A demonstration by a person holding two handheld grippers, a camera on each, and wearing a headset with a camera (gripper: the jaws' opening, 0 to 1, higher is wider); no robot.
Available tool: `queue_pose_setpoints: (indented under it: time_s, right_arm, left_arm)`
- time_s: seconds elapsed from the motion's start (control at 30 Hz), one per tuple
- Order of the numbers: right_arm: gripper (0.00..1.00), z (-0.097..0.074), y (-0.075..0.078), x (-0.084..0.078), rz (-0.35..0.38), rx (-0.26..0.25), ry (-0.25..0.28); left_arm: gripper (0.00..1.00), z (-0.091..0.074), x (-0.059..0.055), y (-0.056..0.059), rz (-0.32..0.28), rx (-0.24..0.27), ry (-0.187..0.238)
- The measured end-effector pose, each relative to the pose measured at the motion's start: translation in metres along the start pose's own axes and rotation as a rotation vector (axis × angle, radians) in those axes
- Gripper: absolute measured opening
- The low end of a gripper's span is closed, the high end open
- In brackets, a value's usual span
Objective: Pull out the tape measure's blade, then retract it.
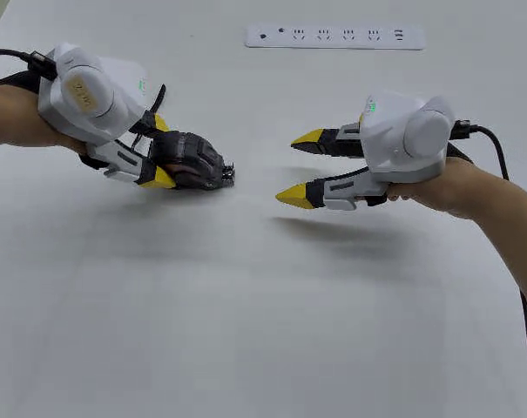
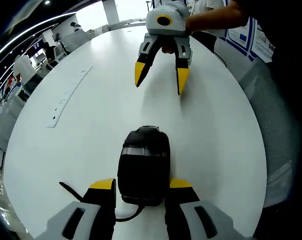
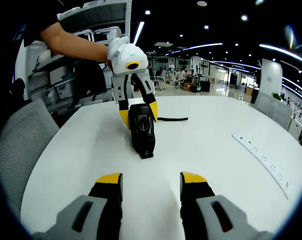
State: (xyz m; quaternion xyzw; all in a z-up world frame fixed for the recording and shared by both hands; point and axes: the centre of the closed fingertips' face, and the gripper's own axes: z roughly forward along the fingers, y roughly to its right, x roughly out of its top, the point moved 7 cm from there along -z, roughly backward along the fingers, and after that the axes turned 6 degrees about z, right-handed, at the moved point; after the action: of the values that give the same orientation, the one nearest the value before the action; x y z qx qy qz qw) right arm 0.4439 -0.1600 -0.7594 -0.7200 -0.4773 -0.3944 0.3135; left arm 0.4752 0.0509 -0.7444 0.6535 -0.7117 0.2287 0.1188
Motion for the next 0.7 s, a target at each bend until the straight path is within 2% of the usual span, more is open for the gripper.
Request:
queue_pose_setpoints:
  time_s: [0.1, 0.27, 0.7]
  right_arm:
    - [0.42, 0.008, 0.001, 0.002, -0.005, 0.006, -0.004]
    - [0.39, 0.019, 0.001, 0.006, 0.0, 0.02, 0.0]
    - [0.3, 0.044, -0.004, 0.006, -0.014, 0.048, -0.035]
  left_arm:
    - [0.32, 0.003, 0.0, 0.001, 0.008, -0.019, -0.005]
    - [0.32, 0.004, -0.001, 0.002, 0.008, -0.022, -0.008]
    - [0.31, 0.006, -0.001, 0.002, -0.025, -0.036, -0.025]
